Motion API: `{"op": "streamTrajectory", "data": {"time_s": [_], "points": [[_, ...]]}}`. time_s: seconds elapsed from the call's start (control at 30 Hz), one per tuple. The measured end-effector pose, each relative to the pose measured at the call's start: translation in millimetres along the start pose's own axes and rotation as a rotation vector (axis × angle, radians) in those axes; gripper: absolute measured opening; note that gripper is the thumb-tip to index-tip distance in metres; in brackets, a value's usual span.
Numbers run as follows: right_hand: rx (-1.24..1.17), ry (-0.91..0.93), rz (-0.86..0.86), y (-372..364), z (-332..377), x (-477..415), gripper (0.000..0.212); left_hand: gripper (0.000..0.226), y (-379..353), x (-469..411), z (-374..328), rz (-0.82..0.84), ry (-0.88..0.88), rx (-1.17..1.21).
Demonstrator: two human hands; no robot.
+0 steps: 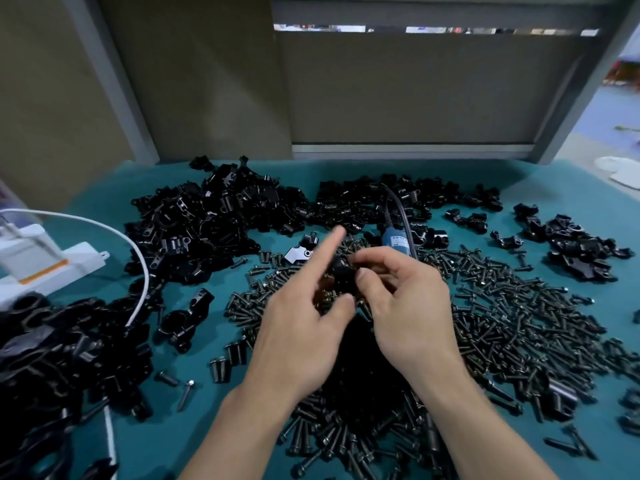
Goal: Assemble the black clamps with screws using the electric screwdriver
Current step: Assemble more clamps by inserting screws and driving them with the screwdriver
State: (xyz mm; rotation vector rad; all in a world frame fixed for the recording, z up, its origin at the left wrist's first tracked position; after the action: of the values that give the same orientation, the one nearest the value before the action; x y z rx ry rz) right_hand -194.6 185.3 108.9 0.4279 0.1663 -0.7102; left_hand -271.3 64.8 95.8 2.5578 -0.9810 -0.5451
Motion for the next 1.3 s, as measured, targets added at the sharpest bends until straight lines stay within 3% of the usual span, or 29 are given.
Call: {"op": "streamTrajectory", "data": {"time_s": [0.07, 0.23, 0.33, 0.47, 0.6, 0.7, 0.93, 1.1, 1.2, 1.3], "points": [[0.001, 0.009, -0.027, 1, 0, 2, 0.038, 0.076, -3, 1, 0, 0.046, -0.024, -0.072], [-0.018, 0.009, -0.035, -3, 3, 1, 0.033, 0.043, -4, -3, 7, -0.088, 0.004, -0.011], [0.005, 0.026, -0.032, -5, 3, 4, 0.031, 0.028, -1, -7, 12, -0.133, 0.064, 0.147], [0.117, -0.002, 0.008, -10, 0, 7, 0.025, 0.036, -1, -11, 10, -0.22, 0.154, 0.444], [0.208, -0.024, 0.081, -12, -1, 8, 0.007, 0.026, -5, -15, 14, -0.12, 0.25, 0.733], [0.137, -0.025, 0.093, -11, 1, 9, 0.014, 0.025, -1, -14, 14, 0.02, 0.232, 0.793], [0.1, -0.074, 0.134, -9, 6, 7, 0.01, 0.033, 7, -15, 11, 0.182, 0.23, 0.838], [0.163, -0.068, 0.104, -14, 5, 13, 0.006, 0.034, 6, -15, 12, 0.026, 0.203, 0.686], [0.182, 0.029, -0.02, -9, 15, 14, 0.018, 0.04, 8, -17, 16, -0.076, 0.208, 0.593], [0.365, 0.096, -0.064, -5, 21, -11, 0.023, 0.047, 12, -20, 27, -0.137, 0.27, 0.528]]}}
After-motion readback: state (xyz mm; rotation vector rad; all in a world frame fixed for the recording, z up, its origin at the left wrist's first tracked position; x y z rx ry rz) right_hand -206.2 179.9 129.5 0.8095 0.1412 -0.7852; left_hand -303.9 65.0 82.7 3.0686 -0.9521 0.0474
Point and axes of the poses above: each hand's wrist, its own x-axis away from the middle knuckle, its own y-axis out of the back of the hand, z = x × y, the point moved 2 cm from there along -x, towards the middle knuckle, and after that the axes turned 6 degrees about z, right-handed, at the moved point
